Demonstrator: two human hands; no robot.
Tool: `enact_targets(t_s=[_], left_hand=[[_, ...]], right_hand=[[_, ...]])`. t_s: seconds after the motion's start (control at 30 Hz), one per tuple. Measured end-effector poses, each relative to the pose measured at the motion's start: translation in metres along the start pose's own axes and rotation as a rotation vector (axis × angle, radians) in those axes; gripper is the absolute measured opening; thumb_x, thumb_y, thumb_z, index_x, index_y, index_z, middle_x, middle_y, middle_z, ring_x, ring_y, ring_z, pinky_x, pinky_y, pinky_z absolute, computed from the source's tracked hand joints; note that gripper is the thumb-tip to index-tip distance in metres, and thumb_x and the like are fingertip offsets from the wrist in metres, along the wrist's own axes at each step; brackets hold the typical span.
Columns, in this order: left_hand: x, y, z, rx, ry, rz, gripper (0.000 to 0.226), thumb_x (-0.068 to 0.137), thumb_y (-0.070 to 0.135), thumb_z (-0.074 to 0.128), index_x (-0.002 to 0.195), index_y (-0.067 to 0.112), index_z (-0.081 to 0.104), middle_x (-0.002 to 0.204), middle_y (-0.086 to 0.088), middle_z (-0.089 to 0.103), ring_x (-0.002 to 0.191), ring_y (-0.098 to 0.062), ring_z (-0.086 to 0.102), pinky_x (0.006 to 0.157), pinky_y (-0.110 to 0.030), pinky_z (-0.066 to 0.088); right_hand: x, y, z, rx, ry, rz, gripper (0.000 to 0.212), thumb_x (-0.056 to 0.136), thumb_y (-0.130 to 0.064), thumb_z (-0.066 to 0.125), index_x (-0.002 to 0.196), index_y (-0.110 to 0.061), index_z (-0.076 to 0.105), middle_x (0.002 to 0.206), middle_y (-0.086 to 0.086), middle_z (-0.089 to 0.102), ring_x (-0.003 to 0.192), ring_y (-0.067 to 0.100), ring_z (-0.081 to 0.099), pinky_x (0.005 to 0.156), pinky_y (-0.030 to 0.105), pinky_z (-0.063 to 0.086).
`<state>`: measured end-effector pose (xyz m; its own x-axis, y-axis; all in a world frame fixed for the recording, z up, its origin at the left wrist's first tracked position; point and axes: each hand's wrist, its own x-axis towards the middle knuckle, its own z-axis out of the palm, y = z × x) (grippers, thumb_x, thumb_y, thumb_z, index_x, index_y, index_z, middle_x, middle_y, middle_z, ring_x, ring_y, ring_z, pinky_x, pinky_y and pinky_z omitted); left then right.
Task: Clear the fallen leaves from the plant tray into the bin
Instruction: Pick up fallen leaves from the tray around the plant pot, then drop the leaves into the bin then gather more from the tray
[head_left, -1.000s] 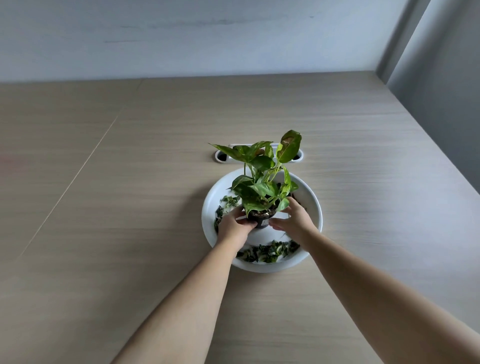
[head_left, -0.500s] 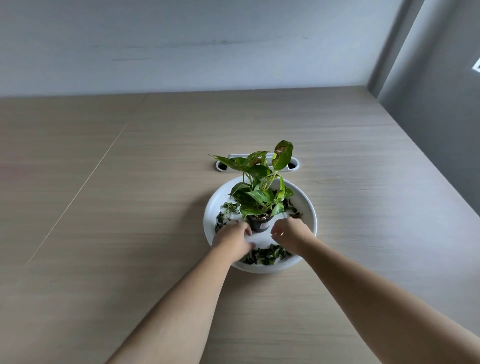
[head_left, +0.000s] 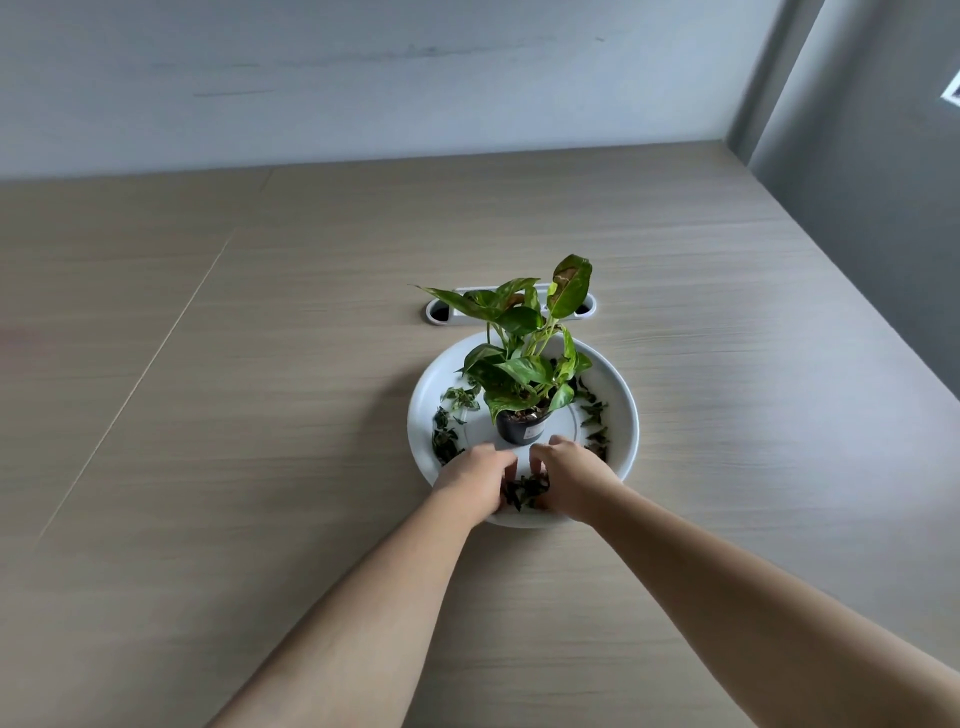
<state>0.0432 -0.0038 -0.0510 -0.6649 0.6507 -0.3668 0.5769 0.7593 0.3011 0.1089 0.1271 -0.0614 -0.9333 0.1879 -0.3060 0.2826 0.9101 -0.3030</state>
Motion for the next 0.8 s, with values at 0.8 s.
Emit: enact_targets(t_s=[0.8], left_hand=[[-0.021,0.047,-0.013,-1.085,0.105,-0.096,0.026,0.076,-0.007,0.070,0.063,0.015,0.065,0.068,-0.004,0.065,0.070,-0.021,0.062,0.083,-0.034,0.056]], right_hand=[[-0.089,0.041,-0.056,1.109,0.486,0.458,0.021,0.068,0.005,0.075,0.063,-0.015,0.071,0.068,0.012,0.068,0.061,0.021,0.067,0.081,0.037,0.060]])
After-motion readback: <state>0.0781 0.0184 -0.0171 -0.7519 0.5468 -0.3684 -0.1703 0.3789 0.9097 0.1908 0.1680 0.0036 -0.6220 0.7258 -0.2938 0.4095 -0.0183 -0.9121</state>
